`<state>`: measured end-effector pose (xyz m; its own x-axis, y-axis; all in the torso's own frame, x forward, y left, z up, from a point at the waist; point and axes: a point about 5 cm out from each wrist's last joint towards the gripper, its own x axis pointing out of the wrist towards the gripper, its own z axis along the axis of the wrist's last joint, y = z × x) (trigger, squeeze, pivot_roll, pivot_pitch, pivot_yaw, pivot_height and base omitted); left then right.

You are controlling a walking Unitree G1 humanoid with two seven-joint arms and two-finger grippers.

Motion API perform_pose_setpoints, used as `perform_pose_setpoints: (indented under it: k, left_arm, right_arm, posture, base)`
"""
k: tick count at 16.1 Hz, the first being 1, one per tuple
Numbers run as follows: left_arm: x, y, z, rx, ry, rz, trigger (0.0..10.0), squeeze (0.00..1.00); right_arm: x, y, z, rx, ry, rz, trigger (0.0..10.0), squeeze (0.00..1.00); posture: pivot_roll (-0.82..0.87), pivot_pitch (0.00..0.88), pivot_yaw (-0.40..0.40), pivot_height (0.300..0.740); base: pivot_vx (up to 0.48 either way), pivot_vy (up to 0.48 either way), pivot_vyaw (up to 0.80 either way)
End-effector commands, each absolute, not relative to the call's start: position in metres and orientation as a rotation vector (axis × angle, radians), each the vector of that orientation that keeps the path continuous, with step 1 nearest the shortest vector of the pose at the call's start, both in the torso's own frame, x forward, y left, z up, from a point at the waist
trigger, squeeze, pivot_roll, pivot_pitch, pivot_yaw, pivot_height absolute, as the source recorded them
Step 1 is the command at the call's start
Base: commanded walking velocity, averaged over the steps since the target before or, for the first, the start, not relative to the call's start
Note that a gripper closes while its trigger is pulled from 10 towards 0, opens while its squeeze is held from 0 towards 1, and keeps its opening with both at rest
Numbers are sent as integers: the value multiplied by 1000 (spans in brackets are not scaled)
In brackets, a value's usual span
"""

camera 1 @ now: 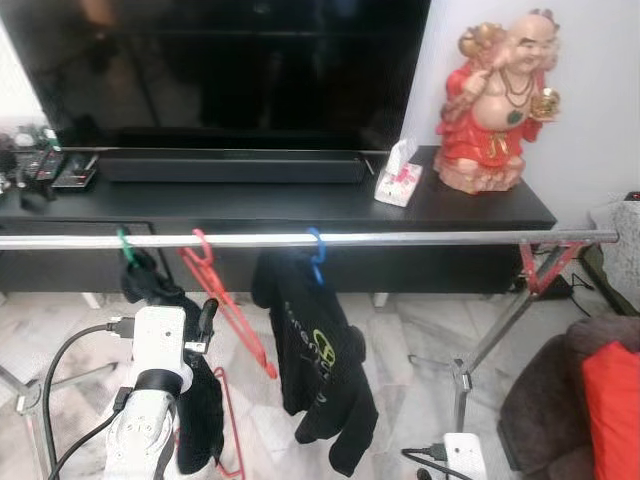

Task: Hang hanger

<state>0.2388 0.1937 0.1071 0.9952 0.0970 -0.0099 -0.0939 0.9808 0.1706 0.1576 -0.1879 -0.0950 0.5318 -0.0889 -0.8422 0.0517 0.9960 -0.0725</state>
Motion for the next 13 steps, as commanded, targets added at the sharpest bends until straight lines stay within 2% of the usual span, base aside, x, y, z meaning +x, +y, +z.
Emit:
perform_pose_setpoints:
  k: [1, 3, 8, 10, 13]
  left_arm:
    - [244, 203, 109, 176, 59, 176, 10000, 0]
    - [244, 213, 108, 159, 91, 256, 10000, 0]
    - [233, 231, 104, 160, 149, 292, 10000, 0]
    - [236, 252, 107, 145, 164, 364, 10000, 0]
    - [246, 264, 109, 143, 180, 339, 10000, 0]
  right_arm:
    - [161, -179, -94, -48, 990, -70, 10000, 0]
    - [162, -168, -95, -44, 983, -61, 10000, 0]
    - [160, -142, -96, -40, 985, -39, 10000, 0]
    - [161, -157, -96, -48, 986, -52, 10000, 0]
    - [161, -160, -95, -50, 987, -54, 10000, 0]
  posture:
    - [-53, 0, -34, 740]
    - [-56, 0, -32, 740]
    - [-50, 0, -34, 740]
    - [-49, 0, -36, 740]
    - [-50, 0, -37, 740]
  base:
    - [0, 0, 0]
    - [0, 0, 0]
    - [0, 0, 0]
    - [0, 0, 0]
    - [0, 0, 0]
